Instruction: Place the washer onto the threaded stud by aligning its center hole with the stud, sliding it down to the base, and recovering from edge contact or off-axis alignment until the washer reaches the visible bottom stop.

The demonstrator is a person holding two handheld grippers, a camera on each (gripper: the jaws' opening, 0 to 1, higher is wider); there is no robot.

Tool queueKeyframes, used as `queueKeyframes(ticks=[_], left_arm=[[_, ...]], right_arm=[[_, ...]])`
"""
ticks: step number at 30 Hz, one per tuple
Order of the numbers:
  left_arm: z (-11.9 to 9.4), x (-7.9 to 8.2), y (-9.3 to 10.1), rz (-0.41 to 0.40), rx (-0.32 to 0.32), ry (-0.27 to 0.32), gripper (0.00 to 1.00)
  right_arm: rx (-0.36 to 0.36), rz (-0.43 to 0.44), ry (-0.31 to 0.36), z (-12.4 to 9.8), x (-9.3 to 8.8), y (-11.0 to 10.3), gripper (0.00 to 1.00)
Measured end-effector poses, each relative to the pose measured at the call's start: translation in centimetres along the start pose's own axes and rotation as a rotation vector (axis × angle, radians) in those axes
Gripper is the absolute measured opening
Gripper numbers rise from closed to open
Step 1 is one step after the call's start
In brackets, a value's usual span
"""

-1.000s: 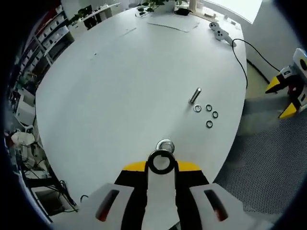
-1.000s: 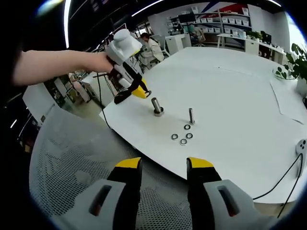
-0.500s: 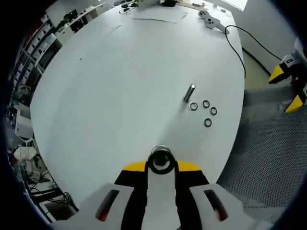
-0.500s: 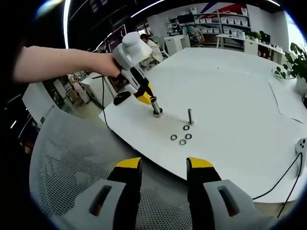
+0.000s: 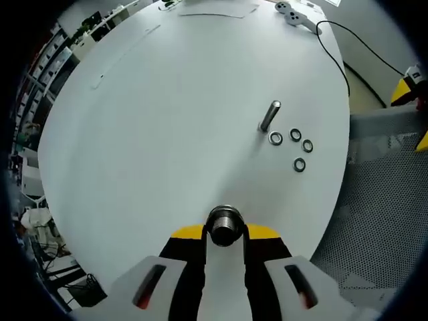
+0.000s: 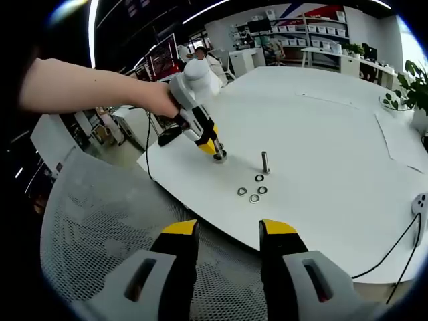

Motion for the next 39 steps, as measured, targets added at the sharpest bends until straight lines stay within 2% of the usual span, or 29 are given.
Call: queueKeyframes(ticks=[7, 11, 14, 17, 21, 23, 24, 27, 29, 31, 33, 36, 39], left_arm=[[1.1, -0.4, -0.1, 0.015, 0.005, -0.02, 0.19], [1.3, -0.6, 0.1, 0.001, -0.003, -0.008, 0.2], [1.3, -0.4, 0.2, -0.024, 0.001, 0.026, 0.21], [1.0, -0.3, -0.3, -0.046, 0.029, 0.061, 0.31], [0.0, -0.6, -0.4, -0.061, 0.053, 0.078, 0.32], [-0.5, -0.6, -0.4, -0.09, 0.064, 0.102, 0.33], [-0.8, -0.5, -0.4, -0.12, 0.066, 0.136, 0.34], [-1.8, -1.1, -0.5, -0.142, 0.092, 0.15, 0.36], [-2.5, -1.3, -0.4, -0.172, 0.114, 0.184, 0.36], [-3.5, -1.5, -0.1, -0.242, 0.141, 0.226, 0.36], [-4.7, -1.3, 0.7, -0.309, 0.162, 0.293, 0.36], [-6.0, -1.9, 1.6, -0.34, 0.2, 0.327, 0.36], [-7.2, -2.3, 2.9, -0.385, 0.207, 0.374, 0.37]], right_arm=[[-0.006, 0.004, 0.0, 0.0, 0.0, 0.1, 0.38], [-0.004, 0.004, 0.0, 0.0, 0.1, 0.1, 0.38], [-0.002, 0.001, -0.001, 0.0, 0.1, 0.1, 0.38], [-0.001, 0.004, 0.002, 0.0, 0.1, 0.1, 0.38], [0.005, 0.001, 0.004, 0.1, 0.1, -0.1, 0.38], [0.009, 0.0, 0.007, 0.1, 0.2, -0.1, 0.38], [0.011, 0.001, 0.009, 0.1, 0.2, -0.1, 0.38], [0.017, 0.002, 0.016, 0.1, 0.3, -0.2, 0.37], [0.022, 0.001, 0.019, 0.1, 0.4, -0.3, 0.37], [0.024, 0.001, 0.024, 0.1, 0.4, -0.4, 0.37], [0.021, 0.006, 0.034, 0.0, 0.5, -0.3, 0.37], [0.021, 0.005, 0.038, 0.0, 0.6, -0.3, 0.37], [0.014, 0.008, 0.037, 0.1, 0.6, -0.2, 0.37]])
Point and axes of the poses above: the point that each gripper's makers call its tool centre point, and the gripper's own axes: z roughly forward along the fingers, y roughly to its right, x roughly out of its top, the point moved 3 cm from there along -z, roughly backward along the fingers, and after that the axes turned 8 degrees about y, right-handed, at the moved point
